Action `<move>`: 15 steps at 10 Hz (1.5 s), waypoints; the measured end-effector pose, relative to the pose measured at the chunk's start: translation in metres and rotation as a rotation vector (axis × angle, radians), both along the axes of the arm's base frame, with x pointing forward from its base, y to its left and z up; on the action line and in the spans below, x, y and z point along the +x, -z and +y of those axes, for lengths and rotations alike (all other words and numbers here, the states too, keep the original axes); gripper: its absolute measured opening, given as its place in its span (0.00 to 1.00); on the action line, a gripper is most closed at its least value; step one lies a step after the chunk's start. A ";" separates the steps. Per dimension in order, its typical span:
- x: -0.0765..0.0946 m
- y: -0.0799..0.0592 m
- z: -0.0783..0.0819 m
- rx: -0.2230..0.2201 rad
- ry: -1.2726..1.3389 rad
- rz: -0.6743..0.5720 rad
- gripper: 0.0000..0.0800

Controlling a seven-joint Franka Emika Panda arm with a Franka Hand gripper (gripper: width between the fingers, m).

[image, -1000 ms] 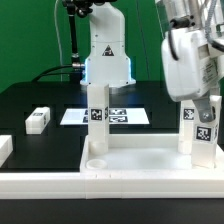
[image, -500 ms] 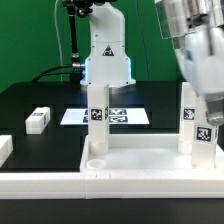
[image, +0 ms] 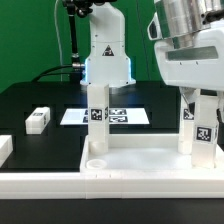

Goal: Assemble desk

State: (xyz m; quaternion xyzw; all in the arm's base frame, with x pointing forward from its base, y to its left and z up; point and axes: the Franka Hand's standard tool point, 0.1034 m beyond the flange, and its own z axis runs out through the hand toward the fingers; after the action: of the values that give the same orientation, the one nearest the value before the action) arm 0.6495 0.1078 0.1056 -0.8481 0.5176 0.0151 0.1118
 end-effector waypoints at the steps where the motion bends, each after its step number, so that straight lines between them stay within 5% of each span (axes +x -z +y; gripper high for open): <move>1: 0.000 -0.004 0.001 -0.037 -0.239 0.006 0.81; 4: 0.004 -0.002 0.002 -0.034 -0.282 0.023 0.78; 5: 0.003 -0.002 0.002 -0.034 -0.269 0.026 0.56; 6: 0.002 -0.001 -0.001 -0.034 -0.203 0.045 0.56; 7: 0.001 0.000 -0.003 -0.032 -0.127 0.065 0.38; 10: 0.002 -0.002 -0.003 -0.017 0.211 0.123 0.37; 13: -0.001 0.001 -0.001 0.088 0.779 0.096 0.37; 15: 0.000 0.001 0.000 0.120 0.930 0.102 0.37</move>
Offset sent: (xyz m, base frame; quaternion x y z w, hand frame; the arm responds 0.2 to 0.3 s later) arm 0.0000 0.0000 0.0000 0.0000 0.0000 0.0650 0.9979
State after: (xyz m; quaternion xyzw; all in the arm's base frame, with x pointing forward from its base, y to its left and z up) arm 0.6491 0.1076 0.1047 -0.5165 0.8456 0.0348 0.1300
